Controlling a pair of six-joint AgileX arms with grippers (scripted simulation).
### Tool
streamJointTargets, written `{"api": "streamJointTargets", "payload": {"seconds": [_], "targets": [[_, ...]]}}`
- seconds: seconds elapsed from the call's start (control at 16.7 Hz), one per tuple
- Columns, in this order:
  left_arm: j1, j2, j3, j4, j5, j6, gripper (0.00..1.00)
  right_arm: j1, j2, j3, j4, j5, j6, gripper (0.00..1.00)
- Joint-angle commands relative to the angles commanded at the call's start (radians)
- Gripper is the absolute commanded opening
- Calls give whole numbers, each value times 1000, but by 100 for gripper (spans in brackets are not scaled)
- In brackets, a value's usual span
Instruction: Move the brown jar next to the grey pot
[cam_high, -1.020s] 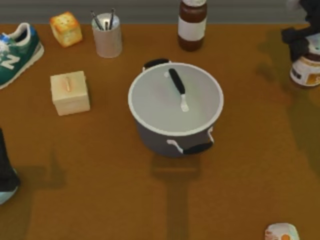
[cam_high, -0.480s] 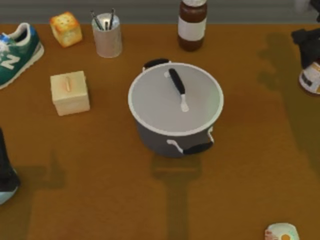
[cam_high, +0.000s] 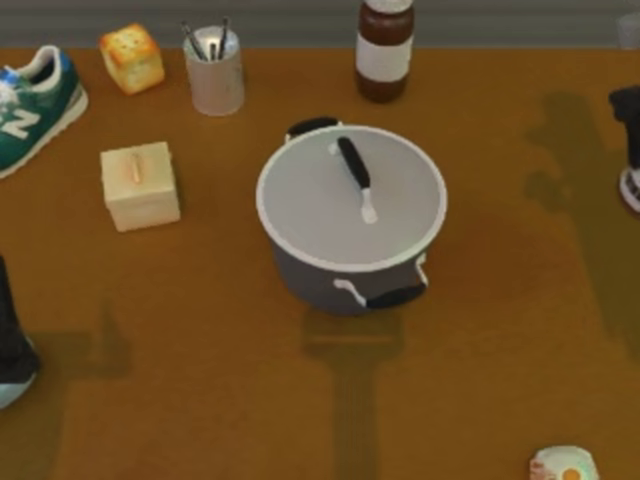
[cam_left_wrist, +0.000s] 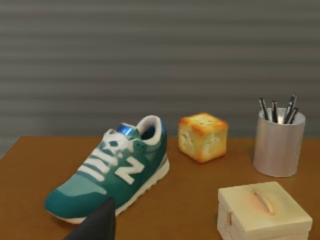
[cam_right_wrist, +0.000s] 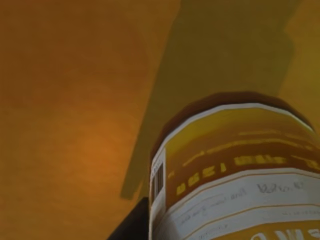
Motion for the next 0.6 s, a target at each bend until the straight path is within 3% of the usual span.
{"api": "streamJointTargets", "payload": {"seconds": [0.6], "targets": [[0, 0, 0, 0, 0, 0, 100, 27, 42, 47, -33, -4, 60, 0]]}}
